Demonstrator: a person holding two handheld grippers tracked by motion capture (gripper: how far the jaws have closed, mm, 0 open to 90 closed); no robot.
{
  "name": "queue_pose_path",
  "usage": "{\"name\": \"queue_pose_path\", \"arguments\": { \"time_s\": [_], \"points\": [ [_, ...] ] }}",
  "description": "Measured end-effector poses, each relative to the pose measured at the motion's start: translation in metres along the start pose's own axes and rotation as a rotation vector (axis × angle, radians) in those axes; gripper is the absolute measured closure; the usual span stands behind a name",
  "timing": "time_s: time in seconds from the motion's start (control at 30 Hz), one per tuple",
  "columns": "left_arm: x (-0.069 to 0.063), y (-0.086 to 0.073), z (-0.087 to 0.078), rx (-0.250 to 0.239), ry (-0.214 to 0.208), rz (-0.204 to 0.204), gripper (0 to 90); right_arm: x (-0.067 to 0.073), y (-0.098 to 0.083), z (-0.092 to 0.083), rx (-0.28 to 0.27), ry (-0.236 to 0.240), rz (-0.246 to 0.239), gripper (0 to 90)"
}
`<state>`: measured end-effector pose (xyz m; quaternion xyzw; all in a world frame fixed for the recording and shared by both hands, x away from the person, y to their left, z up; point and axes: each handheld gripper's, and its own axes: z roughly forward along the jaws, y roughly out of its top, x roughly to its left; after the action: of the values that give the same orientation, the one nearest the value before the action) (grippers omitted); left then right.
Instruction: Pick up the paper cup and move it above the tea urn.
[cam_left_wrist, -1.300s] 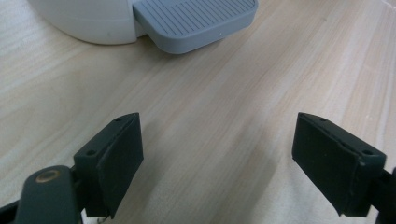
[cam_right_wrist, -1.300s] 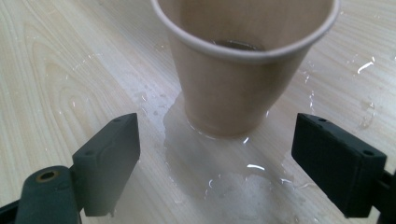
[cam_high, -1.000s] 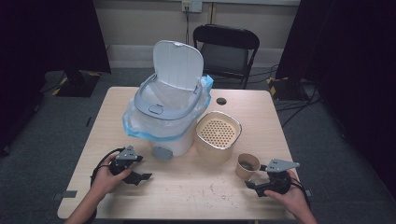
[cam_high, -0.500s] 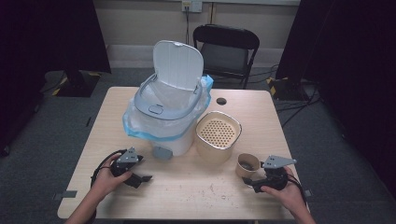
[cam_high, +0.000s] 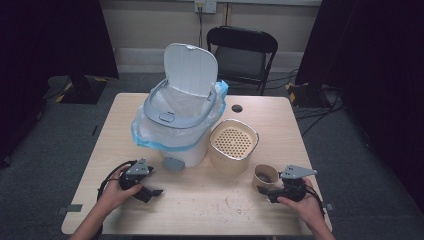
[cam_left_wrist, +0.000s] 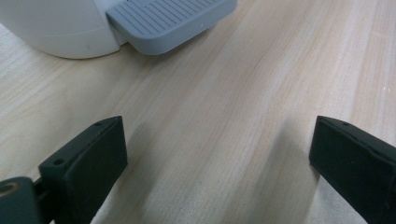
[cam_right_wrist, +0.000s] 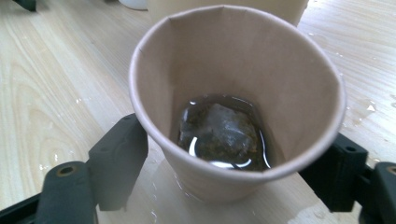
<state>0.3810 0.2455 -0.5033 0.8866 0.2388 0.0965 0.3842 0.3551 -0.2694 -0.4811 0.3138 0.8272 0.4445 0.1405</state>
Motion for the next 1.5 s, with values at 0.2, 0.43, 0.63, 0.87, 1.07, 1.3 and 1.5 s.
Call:
{"name": "queue_pose_path", "arguments": {
  "time_s": [0.2,0.43,0.63,0.87,1.07,1.3,1.5],
  "points": [
    [-0.0016,0.0011,0.0016,0.011,-0.001,0.003,0.0,0.0020,0.0010,0.0025,-0.015,-0.009,-0.011,24.2],
    [-0.0016,0.0011,0.0016,0.011,-0.001,0.003,0.0,0.0009,-0.0027,0.0051,-0.040,-0.013,0.001,27.8],
    [-0.0017,0.0011,0.0016,0.011,-0.001,0.002,0.0,-0.0005,-0.0026,0.0064,-0.058,-0.024,0.000,32.9],
    [-0.0014,0.0011,0.0016,0.009,-0.006,0.003,0.0,-0.0009,-0.0040,0.0068,-0.066,-0.032,-0.005,34.4],
    [-0.0014,0.0012,0.0014,0.013,-0.004,0.003,0.0,0.0004,-0.0045,0.0063,-0.069,-0.041,-0.015,38.1],
    [-0.0015,0.0010,0.0016,0.009,-0.006,0.002,0.0,0.0015,-0.0048,0.0043,-0.071,-0.049,-0.025,42.5],
    [-0.0014,0.0010,0.0016,0.009,-0.006,0.002,0.0,-0.0004,-0.0056,0.0016,-0.075,-0.055,-0.019,44.3]
  ]
}}
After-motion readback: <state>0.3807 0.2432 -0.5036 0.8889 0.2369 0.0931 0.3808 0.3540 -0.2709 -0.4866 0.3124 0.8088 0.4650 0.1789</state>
